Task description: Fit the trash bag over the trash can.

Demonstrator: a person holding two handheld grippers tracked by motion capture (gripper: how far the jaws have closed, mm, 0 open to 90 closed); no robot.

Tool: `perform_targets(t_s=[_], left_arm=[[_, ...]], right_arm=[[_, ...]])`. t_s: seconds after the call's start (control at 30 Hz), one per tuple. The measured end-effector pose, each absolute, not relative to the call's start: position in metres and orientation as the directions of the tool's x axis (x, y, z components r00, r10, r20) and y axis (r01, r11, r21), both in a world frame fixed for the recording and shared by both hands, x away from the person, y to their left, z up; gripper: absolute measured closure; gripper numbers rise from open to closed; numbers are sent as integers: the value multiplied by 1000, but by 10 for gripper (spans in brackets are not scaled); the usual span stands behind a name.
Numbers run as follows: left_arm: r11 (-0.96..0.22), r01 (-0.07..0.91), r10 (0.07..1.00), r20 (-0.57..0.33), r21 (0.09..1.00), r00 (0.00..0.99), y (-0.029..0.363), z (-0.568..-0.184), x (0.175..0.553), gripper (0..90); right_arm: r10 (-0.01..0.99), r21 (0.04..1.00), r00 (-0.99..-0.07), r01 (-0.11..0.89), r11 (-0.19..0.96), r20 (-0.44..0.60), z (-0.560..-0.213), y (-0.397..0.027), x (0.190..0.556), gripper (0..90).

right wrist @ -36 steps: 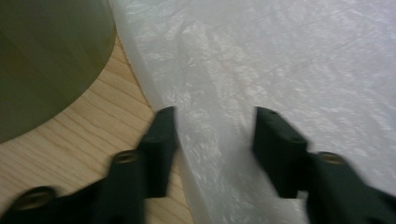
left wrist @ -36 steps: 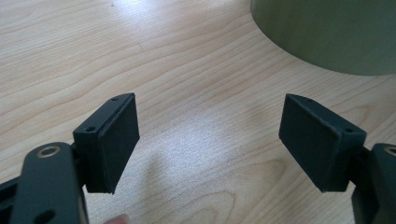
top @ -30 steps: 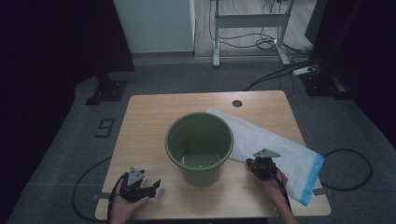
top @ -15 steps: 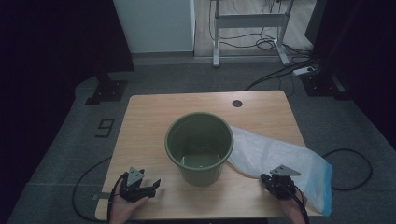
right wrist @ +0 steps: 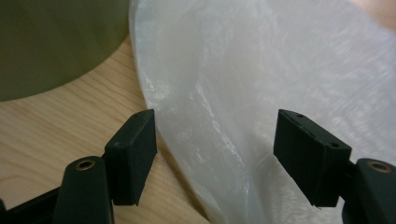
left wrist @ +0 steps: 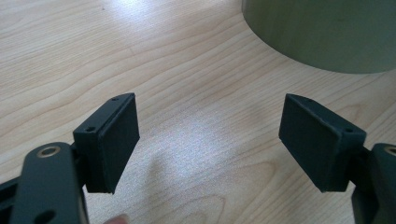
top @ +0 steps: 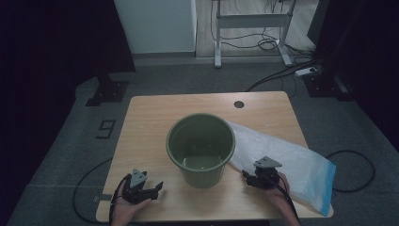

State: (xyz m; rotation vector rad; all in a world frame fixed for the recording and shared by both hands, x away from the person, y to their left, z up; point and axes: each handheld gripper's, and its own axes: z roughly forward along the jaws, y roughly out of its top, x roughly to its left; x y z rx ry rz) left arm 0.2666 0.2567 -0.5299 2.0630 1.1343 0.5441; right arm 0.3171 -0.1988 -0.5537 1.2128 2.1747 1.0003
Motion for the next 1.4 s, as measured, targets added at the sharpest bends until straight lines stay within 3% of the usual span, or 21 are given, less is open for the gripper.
perform_targets(t_s=[0.13,0.17,0.23,0.33,0.37,0.57,0.77,1.1,1.4], left_arm=[[-366,553,850,26,749,527,257,-530,267,197],[-364,551,849,25,751,527,256,-530,266,198],[-369,549,847,28,750,531,256,-530,266,198],[-373,548,844,29,749,536,255,-530,266,198],[-375,549,844,30,748,536,255,-530,266,198],[-371,550,846,29,748,532,256,-530,267,198],[-366,546,849,30,753,528,256,-529,266,198],[-363,544,850,30,756,525,257,-529,266,198],[-354,544,853,26,761,520,258,-529,266,198]], right_arm=[[875,771,-483,550,322,-21,-554,-201,318,406],[876,774,-483,555,305,1,-554,-204,318,549],[878,775,-478,556,300,3,-554,-205,318,595],[881,776,-473,556,297,2,-553,-208,318,770],[886,776,-464,561,290,4,-553,-211,318,864],[897,796,-441,556,239,39,-552,-220,319,887],[900,855,-408,511,83,156,-531,-233,315,888],[883,930,-401,354,-95,242,-457,-247,306,889],[879,956,-408,248,-156,249,-404,-252,298,889]])
